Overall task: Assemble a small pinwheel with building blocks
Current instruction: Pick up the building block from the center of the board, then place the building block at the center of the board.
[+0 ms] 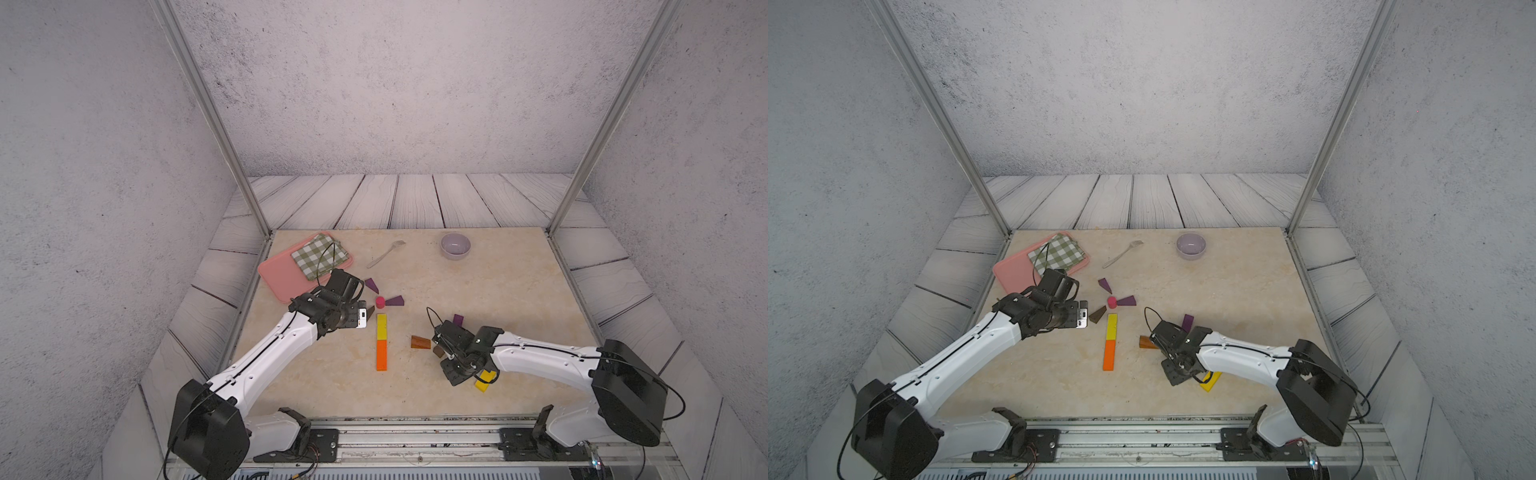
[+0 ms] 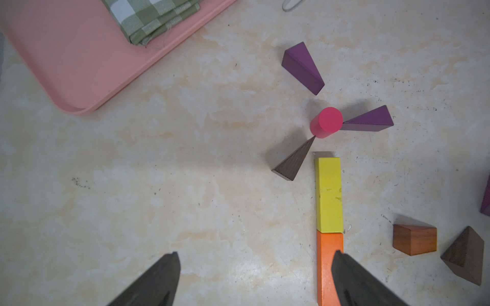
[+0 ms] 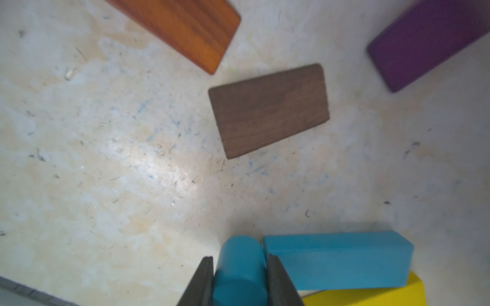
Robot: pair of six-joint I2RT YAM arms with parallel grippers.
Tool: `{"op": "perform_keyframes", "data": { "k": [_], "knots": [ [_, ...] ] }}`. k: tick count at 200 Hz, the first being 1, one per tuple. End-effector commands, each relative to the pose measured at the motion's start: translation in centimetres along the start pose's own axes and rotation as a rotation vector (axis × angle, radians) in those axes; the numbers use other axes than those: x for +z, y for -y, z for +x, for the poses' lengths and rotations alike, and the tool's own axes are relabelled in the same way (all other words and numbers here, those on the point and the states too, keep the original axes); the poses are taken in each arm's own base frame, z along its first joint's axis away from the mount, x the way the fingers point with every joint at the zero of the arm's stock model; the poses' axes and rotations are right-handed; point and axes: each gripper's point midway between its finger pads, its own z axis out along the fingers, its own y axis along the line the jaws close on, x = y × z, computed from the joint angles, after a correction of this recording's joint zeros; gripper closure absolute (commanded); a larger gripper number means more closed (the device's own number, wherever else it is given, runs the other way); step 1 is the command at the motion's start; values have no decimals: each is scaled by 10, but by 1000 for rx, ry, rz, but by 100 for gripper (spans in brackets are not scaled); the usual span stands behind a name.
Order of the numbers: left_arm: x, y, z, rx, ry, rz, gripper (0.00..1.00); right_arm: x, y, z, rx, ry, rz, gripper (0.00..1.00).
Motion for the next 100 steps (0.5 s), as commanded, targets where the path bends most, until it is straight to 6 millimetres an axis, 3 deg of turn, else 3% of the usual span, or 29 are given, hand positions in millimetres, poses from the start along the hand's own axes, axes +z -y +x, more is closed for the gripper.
{"op": "perform_keyframes", "data": {
  "k": [1,25,42,68,100],
  "knots": [
    [1,-6,1,10,-3,-24,4,-38,21,-38,0,115,31,82],
    [2,-6,2,10,-7,-22,4,-69,43,-85,23,204,30,83],
    [2,-7,2,9,-5,-28,4,-78,59,-118,53,248,14,83],
    [5,-7,3,12,-15,-28,4,-68,78,-155,62,235,48,83],
    [5,-7,3,10,-17,-28,4,-40,90,-181,97,211,47,83]
  ]
}}
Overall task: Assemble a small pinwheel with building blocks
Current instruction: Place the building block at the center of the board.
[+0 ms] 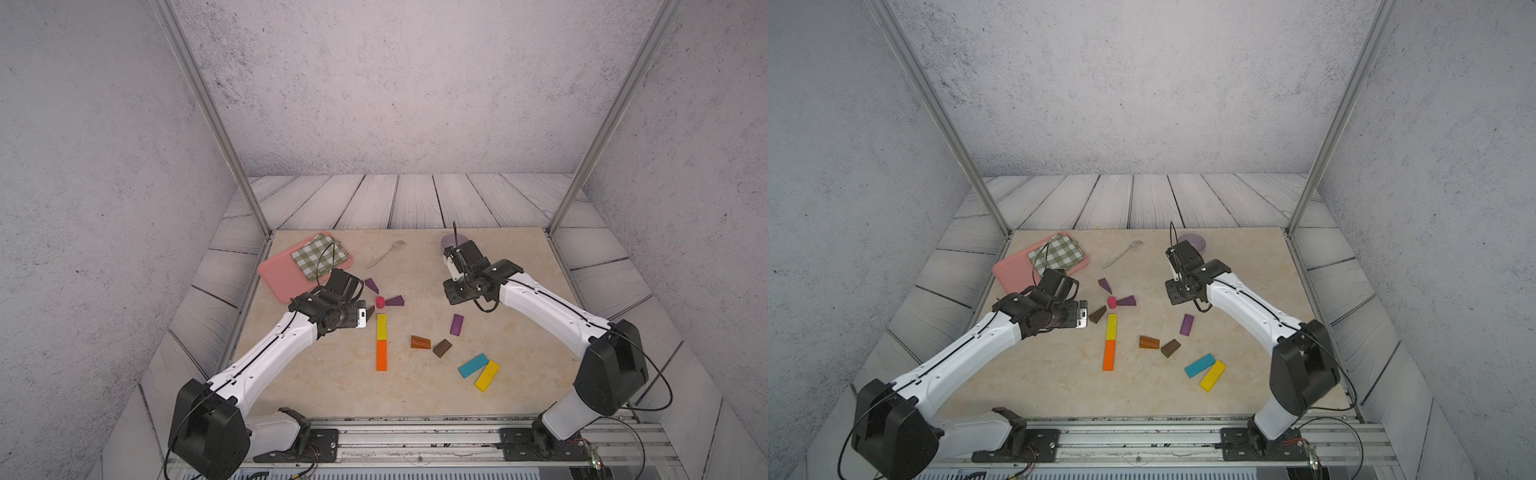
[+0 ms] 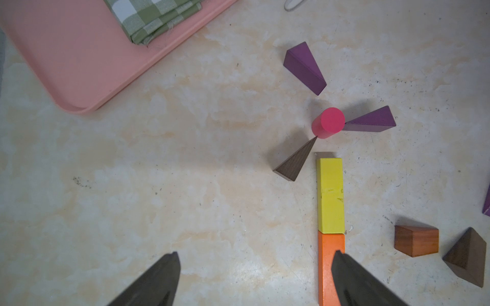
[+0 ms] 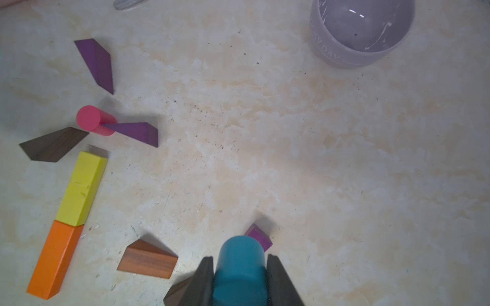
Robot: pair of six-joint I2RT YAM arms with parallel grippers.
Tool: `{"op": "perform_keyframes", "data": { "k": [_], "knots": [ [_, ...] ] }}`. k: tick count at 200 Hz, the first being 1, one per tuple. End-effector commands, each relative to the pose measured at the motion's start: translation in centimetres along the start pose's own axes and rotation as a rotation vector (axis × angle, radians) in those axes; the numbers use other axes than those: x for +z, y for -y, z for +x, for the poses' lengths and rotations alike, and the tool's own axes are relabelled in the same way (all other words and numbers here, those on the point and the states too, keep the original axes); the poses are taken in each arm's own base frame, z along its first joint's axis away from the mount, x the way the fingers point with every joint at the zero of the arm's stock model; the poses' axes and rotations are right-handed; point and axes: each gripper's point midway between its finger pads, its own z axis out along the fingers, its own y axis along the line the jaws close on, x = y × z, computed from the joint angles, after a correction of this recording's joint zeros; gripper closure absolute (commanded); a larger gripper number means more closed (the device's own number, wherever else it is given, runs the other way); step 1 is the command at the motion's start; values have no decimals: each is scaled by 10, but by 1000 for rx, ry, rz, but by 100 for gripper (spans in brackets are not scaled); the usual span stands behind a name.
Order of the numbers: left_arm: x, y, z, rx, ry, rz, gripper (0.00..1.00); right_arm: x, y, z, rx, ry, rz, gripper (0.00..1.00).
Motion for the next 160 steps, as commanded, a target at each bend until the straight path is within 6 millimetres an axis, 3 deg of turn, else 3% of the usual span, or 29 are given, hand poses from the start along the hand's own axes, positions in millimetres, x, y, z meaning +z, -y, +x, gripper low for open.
{"op": "perform_keyframes", "data": {
  "k": [1,66,160],
  "knots": [
    [5,-6,3,12,-14,-25,4,30,3,6,-24,-81,1,83],
    [11,-5,8,17,-38,-28,4,90,18,0,36,-124,35,82],
    [18,-6,11,22,-55,-42,4,129,31,8,98,-146,24,78]
  ]
}}
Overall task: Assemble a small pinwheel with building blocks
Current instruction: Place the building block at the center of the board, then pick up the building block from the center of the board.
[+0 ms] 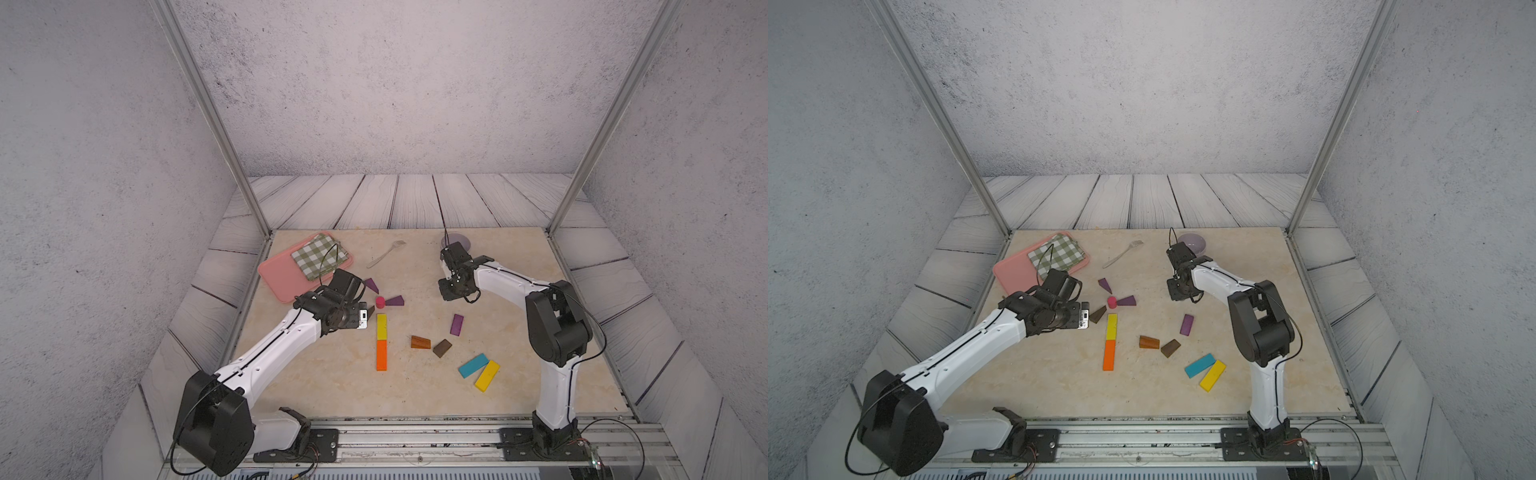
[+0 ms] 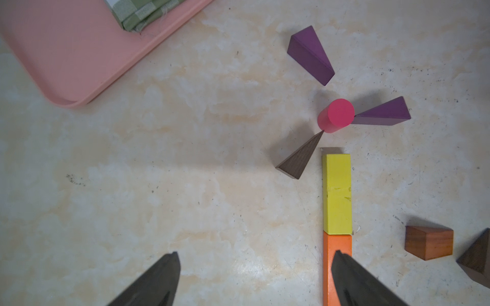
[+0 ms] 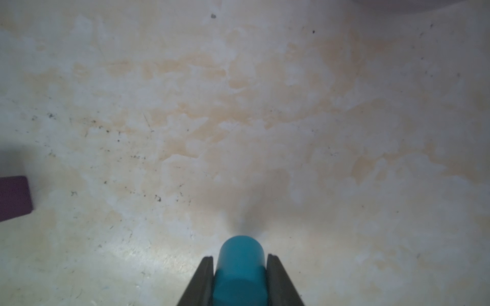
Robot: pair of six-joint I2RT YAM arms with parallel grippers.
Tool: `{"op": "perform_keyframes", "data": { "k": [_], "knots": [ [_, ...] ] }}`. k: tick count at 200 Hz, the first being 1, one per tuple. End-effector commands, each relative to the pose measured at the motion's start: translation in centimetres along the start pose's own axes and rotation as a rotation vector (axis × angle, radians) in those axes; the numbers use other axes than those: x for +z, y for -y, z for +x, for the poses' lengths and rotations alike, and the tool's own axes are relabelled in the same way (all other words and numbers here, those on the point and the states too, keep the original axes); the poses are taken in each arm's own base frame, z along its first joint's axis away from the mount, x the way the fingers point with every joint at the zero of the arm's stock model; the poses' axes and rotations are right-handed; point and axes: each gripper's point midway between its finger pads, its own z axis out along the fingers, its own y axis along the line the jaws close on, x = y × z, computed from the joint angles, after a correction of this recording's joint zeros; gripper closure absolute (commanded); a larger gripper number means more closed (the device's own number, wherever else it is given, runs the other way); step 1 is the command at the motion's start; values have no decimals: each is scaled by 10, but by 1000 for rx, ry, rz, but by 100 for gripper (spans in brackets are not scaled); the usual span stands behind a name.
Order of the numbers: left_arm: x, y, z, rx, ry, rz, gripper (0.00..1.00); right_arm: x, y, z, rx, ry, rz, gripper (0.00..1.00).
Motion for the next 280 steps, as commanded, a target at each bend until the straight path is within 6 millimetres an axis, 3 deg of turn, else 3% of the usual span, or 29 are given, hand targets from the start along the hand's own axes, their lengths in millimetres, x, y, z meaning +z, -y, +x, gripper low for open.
{"op": "perform_keyframes", "data": {
  "k": [1,39,52,69,103,145,165,187,224,280],
  "knots": [
    [6,-6,4,13,-20,-25,4,18,-2,4,12,-30,-16,78],
    [7,-5,5,18,-25,-23,4,28,-1,9,11,-56,-19,70],
    [7,-3,5,22,-31,-13,4,27,-1,10,10,-62,-20,59],
    [5,-4,6,24,-35,-15,4,23,-1,8,12,-55,-22,52],
    [3,-3,4,23,-24,-9,4,4,0,-1,17,-27,-27,27],
    [5,-2,6,26,-35,-8,4,-41,4,-4,16,17,-28,26],
    [5,-1,6,34,-36,-3,4,-62,9,15,53,43,-26,25],
    [4,-2,5,40,-35,-4,4,-72,13,42,132,45,-30,24],
    [5,1,6,43,-43,7,4,-60,16,74,278,40,-22,30],
    [4,1,6,47,-49,11,4,-26,6,87,377,-5,36,33]
  ]
}}
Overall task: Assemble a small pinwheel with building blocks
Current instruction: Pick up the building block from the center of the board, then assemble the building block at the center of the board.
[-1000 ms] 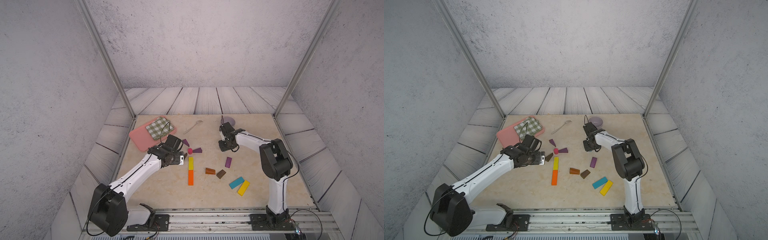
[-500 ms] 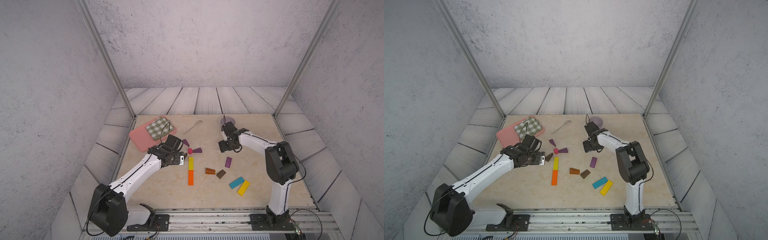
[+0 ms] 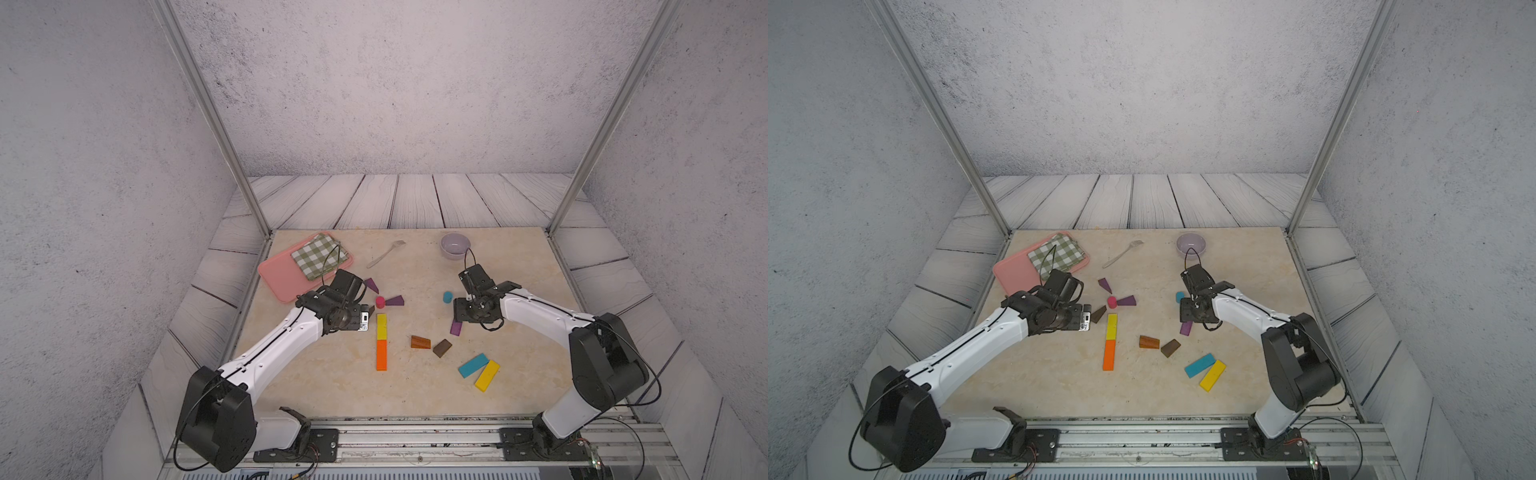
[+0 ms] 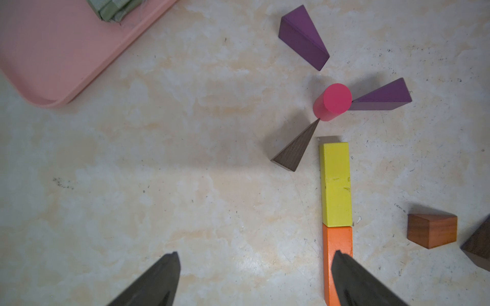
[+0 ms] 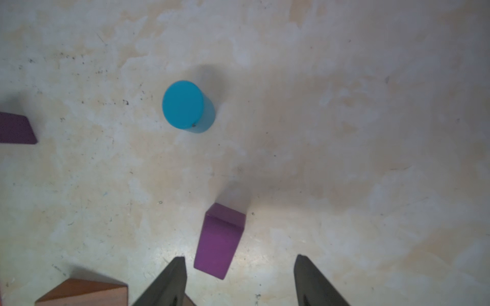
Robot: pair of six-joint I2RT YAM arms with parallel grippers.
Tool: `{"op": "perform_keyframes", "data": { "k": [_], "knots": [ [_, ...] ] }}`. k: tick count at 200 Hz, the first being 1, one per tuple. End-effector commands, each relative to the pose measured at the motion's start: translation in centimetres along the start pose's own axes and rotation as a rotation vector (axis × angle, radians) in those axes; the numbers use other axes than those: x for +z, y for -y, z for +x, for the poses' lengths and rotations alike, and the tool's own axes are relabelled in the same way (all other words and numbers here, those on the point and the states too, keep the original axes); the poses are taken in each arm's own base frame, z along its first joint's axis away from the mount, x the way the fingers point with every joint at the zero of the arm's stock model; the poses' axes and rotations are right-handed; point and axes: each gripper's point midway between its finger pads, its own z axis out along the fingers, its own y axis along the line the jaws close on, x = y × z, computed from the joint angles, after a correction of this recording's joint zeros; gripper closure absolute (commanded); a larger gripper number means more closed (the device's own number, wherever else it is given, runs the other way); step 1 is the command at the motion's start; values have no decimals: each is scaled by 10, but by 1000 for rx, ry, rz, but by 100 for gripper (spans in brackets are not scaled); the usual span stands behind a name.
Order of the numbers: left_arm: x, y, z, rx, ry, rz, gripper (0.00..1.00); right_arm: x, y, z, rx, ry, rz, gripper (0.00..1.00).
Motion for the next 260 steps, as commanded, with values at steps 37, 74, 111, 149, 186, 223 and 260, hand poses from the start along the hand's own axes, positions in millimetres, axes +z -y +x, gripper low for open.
{"op": "perform_keyframes", "data": {
  "k": [37,74,111,149,186,223,260],
  "knots": [
    [2,-2,2,6,-21,-4,4,36,-5,9,35,-32,97,35],
    [4,-2,3,6,-31,-6,4,48,-2,14,24,-59,131,48],
    [5,-1,4,8,-35,-6,4,54,-5,19,-25,-89,137,63],
    [2,-1,2,7,-29,-1,4,46,-20,18,-89,-104,43,70],
    [-12,22,-8,9,42,149,4,-9,-53,-5,-48,-19,-239,73],
    [-25,60,-31,-164,215,430,4,-88,-92,-36,19,158,-695,73],
    [-55,104,-59,-132,268,672,4,-120,-95,-35,94,103,-909,73]
  ]
}}
